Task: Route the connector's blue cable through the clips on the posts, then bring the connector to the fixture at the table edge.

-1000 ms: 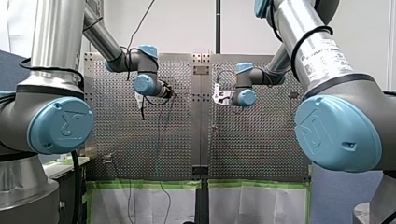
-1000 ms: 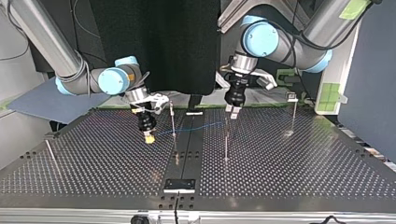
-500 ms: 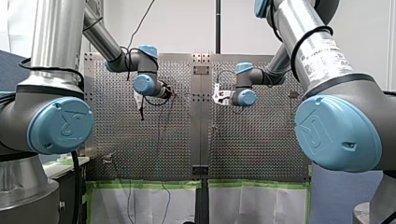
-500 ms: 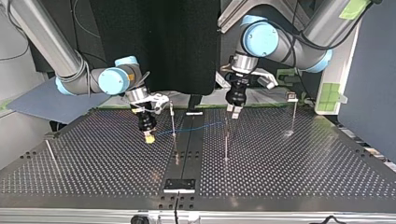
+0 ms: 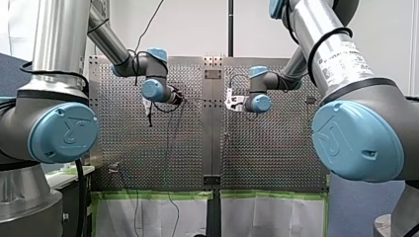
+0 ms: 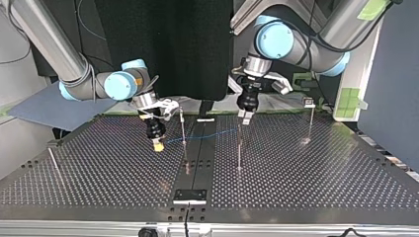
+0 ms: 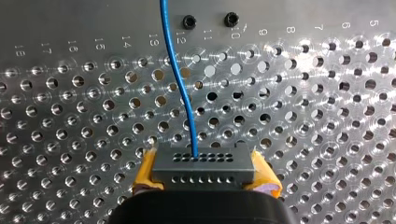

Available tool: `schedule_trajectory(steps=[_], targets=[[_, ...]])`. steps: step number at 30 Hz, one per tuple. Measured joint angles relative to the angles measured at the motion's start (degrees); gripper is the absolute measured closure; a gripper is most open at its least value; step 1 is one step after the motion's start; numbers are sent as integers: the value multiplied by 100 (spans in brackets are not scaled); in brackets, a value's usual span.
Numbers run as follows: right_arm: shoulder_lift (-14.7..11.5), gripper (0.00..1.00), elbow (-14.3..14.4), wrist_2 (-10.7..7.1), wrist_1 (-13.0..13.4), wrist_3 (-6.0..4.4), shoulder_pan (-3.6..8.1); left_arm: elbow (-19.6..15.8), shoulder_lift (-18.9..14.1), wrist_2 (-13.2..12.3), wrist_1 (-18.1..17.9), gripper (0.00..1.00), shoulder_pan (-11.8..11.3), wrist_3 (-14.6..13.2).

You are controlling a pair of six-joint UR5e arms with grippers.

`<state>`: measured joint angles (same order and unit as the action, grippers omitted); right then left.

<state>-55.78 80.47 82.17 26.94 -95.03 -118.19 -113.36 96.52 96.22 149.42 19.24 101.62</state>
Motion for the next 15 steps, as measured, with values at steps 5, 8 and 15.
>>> schedule_trajectory(steps=[5,8,15], targets=[[0,98,0,1,-3,-2,-5,-24,4,-132,-220,2,117,34],[0,98,0,1,-2,-2,-5,-15,12,-66,-353,2,227,-45],[2,98,1,0,-16,-7,-7,167,122,258,-538,2,566,-181]])
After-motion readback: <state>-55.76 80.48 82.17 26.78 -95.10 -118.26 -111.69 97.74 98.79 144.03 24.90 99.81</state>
